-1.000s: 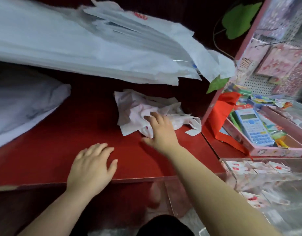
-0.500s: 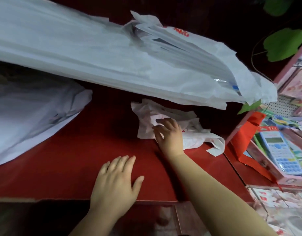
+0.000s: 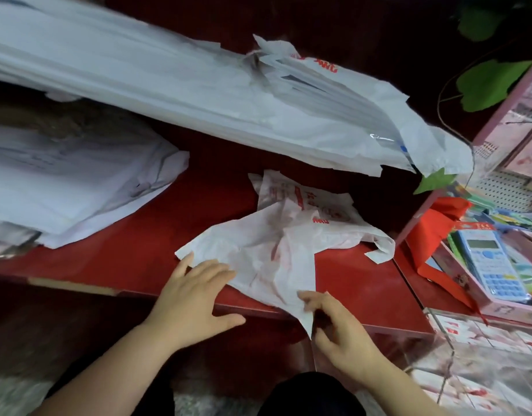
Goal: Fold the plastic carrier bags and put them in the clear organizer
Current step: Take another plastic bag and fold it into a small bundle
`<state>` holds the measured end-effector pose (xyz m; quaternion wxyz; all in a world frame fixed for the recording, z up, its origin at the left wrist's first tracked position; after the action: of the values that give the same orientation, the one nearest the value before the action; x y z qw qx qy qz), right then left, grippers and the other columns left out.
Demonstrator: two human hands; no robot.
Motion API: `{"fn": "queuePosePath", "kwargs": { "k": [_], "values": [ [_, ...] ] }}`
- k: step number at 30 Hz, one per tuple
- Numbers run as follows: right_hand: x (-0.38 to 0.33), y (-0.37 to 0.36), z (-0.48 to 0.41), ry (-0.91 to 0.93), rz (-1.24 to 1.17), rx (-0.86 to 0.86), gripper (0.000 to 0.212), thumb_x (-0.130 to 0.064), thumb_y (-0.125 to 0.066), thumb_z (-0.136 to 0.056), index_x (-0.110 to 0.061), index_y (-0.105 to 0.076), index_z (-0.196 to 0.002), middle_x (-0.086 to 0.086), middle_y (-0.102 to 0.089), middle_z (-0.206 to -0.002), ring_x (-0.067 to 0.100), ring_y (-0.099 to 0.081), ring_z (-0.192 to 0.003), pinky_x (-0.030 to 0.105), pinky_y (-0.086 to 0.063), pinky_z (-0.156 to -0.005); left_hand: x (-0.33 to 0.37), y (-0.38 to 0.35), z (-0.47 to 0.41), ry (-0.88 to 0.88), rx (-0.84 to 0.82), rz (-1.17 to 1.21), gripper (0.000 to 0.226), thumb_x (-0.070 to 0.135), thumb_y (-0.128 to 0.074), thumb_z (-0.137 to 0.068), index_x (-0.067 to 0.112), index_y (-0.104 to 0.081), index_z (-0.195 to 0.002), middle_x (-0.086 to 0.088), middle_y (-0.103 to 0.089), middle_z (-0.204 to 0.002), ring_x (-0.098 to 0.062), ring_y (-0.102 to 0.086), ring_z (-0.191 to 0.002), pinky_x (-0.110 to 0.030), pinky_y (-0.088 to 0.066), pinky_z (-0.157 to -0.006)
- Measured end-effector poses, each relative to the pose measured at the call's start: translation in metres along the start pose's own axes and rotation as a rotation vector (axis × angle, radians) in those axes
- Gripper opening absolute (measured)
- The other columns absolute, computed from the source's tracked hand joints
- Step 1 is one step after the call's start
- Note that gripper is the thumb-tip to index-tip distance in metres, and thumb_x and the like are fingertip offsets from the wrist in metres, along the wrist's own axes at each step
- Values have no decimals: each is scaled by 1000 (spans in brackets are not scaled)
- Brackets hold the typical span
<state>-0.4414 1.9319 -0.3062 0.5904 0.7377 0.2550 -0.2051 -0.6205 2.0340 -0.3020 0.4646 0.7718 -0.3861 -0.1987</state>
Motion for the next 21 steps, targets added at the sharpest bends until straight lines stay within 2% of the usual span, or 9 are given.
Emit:
{"fn": "queuePosePath", "kwargs": {
  "k": [2,4,7,8,12,15,17,19,21],
  "values": [
    [1,-5,5,26,194,-53,61,-32,-41,-64,-55,-26,-118,-26,-36,-131,-7,-28,-128,18,-7,-111,-2,5,8,-68,53,-35,61,64,-69,-50,21,-73,-93,4,-70,-95,-16,-67,-88,-29,-29,-87],
    [-5,-5,4,124,377,29,67,-35,-48,-63,-35,-30,-128,-15,-48,-124,-1,-37,-118,20,-17,-109,-2,8,16,-111,79,12,60,40,-89,-37,19,-72,-91,3,-68,-90,-13,-54,-84,-27,-31,-77],
    [-16,-1,-6,259,461,178,44,-33,-51,-67,-23,-50,-110,-6,-60,-93,9,-45,-89,17,-30,-83,-3,21,26,-154,169,70,22,20,-64,-66,16,-74,-86,7,-62,-86,-10,-39,-74,-24,-34,-67],
    [-18,0,-9,289,443,203,35,-33,-52,-69,-24,-52,-103,-6,-57,-90,10,-45,-85,16,-29,-78,-6,23,28,-139,178,87,29,18,-49,-70,15,-74,-84,10,-58,-88,-9,-39,-73,-22,-36,-64],
    [-13,7,-6,386,382,294,18,-23,-60,-72,-21,-60,-90,-1,-66,-96,14,-51,-97,24,-34,-91,-20,30,35,-125,200,87,37,18,-38,-69,13,-74,-76,10,-60,-83,-10,-40,-73,-24,-33,-66],
    [-4,10,-1,381,465,278,42,7,-79,-50,-13,-69,-86,5,-71,-99,16,-51,-108,32,-30,-101,-40,35,35,-73,209,87,34,26,-43,-72,15,-75,-73,4,-70,-78,-12,-48,-87,-20,-32,-80],
    [2,11,2,359,484,254,67,19,-75,-37,-16,-63,-93,5,-71,-97,15,-52,-105,31,-31,-101,-47,35,36,-69,208,148,34,31,-46,-74,15,-76,-71,3,-72,-80,-11,-51,-94,-18,-34,-92],
    [2,14,7,363,498,290,68,18,-73,-40,-18,-55,-95,5,-72,-94,13,-54,-99,27,-33,-99,-46,39,37,-97,192,153,43,37,-42,-86,17,-75,-68,6,-72,-76,-9,-53,-89,-19,-51,-72],
    [0,19,11,391,494,333,42,6,-68,-63,-18,-53,-94,7,-72,-91,12,-54,-93,27,-35,-98,-41,43,36,-132,180,146,58,42,-30,-97,19,-74,-66,9,-69,-71,-9,-52,-80,-21,-52,-55]
  ]
}}
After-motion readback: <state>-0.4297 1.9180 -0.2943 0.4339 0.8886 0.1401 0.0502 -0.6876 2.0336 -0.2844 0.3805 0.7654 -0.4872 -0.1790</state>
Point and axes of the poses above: each hand's wrist, its own z-axis away from the middle knuckle, its own y-axis out of the back of the hand, x = y × z, the point moved 7 cm from there along -z, towards the middle knuckle
